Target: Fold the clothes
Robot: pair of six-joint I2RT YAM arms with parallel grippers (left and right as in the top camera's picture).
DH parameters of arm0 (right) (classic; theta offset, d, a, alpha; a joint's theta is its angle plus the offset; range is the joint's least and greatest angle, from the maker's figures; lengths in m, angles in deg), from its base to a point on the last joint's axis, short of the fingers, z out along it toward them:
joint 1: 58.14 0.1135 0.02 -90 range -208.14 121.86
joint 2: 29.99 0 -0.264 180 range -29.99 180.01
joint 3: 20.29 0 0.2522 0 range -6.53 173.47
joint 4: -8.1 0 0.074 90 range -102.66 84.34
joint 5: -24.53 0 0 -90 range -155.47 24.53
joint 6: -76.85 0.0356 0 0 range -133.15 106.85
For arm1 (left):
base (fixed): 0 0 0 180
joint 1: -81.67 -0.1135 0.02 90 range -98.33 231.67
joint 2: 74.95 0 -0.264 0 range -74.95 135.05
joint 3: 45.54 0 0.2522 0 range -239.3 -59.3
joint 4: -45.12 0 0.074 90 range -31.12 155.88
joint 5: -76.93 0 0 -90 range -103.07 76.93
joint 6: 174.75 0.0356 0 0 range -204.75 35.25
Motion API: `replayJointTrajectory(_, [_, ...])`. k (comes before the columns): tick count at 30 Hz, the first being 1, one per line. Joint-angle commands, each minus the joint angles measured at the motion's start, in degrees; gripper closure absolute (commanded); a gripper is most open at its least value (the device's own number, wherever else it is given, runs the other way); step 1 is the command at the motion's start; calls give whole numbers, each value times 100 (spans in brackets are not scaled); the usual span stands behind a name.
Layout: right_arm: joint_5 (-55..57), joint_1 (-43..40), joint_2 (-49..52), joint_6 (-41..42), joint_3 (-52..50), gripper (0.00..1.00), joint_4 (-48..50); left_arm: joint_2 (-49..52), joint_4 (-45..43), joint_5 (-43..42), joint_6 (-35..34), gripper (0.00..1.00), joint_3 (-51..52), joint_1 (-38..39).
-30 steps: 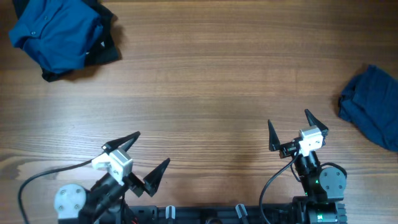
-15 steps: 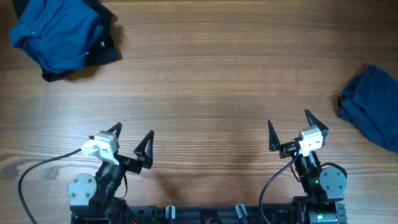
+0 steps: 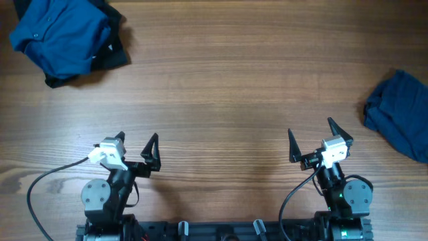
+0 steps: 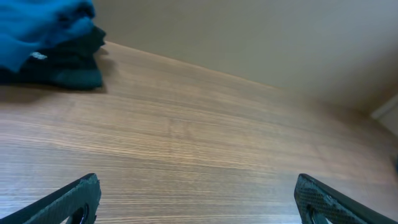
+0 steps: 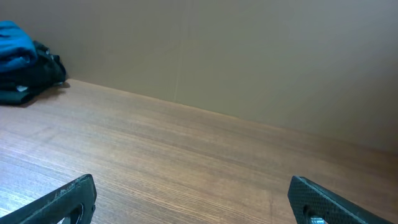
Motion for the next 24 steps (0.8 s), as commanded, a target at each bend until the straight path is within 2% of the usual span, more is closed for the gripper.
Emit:
replayJointTrajectory(1, [-48, -26, -72, -72, -7, 0, 24, -63, -358, 243, -72, 0, 153, -42])
replayJointTrajectory(4, [-48, -26, -72, -72, -7, 0, 24, -63, -1305, 85, -94, 0, 483, -4])
replayJointTrajectory(9, [-48, -26, -72, -74, -7, 0, 24, -63, -1731, 94, -94, 0, 474, 50])
replayJointTrajectory(16, [-48, -26, -72, -72, -7, 0, 24, -63, -1113, 293, -92, 0, 474, 50])
replayJointTrajectory(24, [-48, -26, -72, -72, -7, 0, 24, -63, -1117, 291, -92, 0, 474, -11])
